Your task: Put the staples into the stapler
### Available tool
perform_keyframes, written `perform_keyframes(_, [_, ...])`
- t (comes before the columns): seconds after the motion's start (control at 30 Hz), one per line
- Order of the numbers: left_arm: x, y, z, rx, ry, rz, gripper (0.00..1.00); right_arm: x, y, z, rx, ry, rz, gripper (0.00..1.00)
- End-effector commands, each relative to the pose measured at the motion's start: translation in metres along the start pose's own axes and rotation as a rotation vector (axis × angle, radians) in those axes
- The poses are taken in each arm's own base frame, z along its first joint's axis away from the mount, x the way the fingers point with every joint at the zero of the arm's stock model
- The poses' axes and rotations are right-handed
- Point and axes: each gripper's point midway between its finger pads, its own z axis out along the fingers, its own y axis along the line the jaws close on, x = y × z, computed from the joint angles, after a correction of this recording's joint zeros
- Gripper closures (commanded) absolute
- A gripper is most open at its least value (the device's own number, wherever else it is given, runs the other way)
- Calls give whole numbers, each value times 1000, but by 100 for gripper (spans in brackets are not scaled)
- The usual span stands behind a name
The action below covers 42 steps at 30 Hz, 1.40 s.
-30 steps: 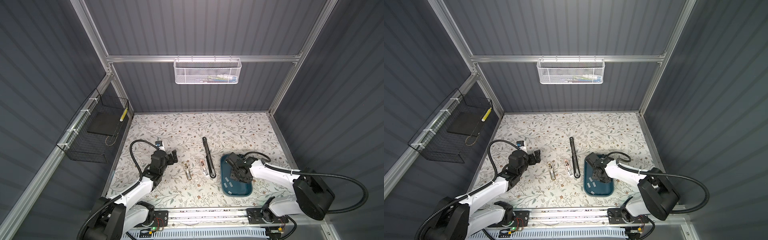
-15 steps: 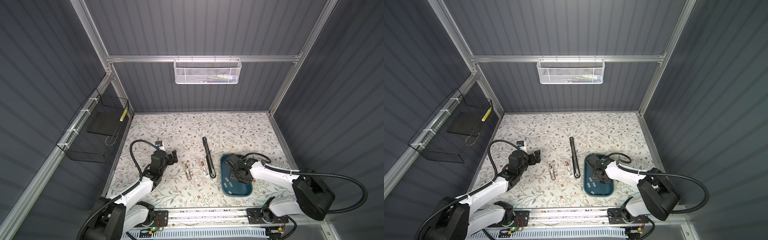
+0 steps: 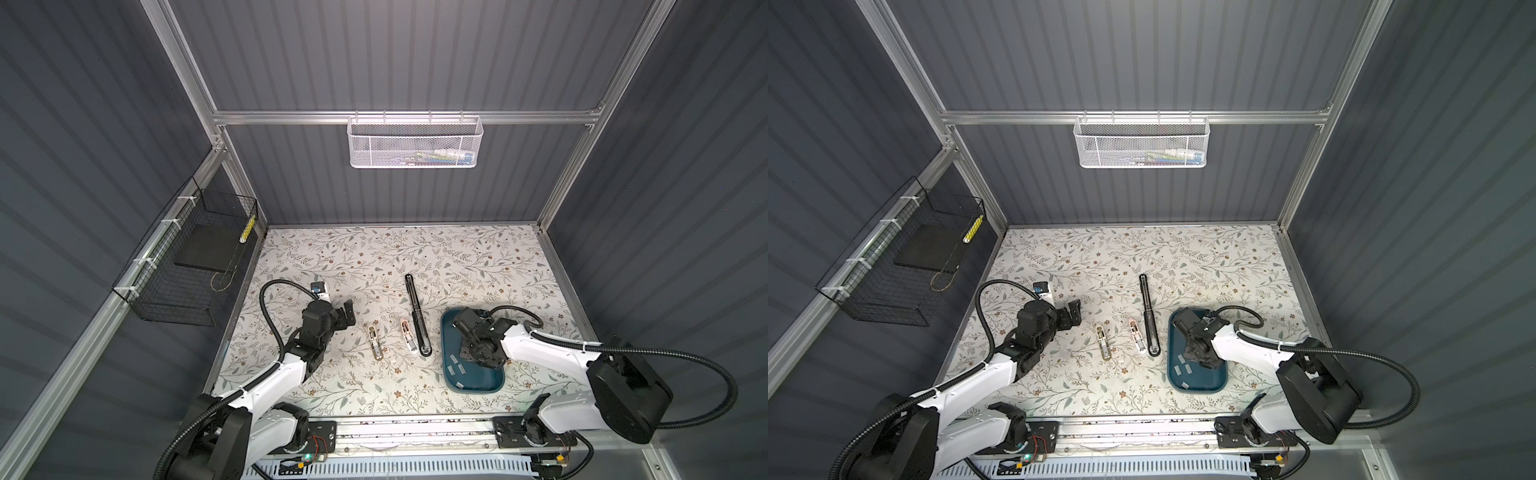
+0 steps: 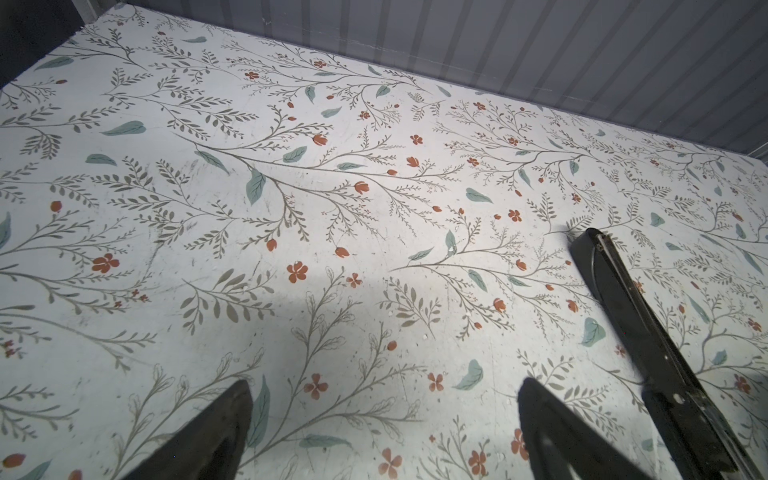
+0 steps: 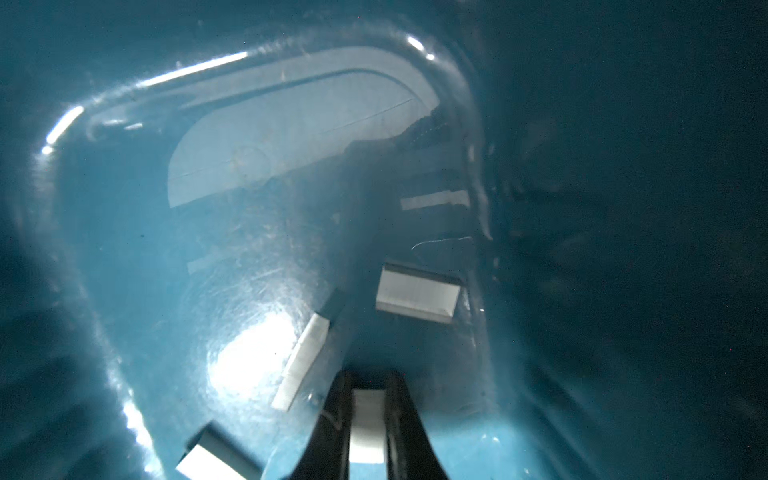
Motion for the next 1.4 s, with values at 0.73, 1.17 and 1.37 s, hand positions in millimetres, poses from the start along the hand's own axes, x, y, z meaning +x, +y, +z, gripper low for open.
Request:
perform_keyframes(0.73, [-9,17,1,-107,-14,-144,0,-46,9,-118,-208,-379,-105,87])
perform_keyframes(1.17, [-16,46,-20,-257,-81,-416,0,-20,61,-155,-300,-534,-264,92])
perform_keyframes(1.37, [-10,44,-28,-201,-112,-387,0,-1,102,-154,-301,-558,-331,92])
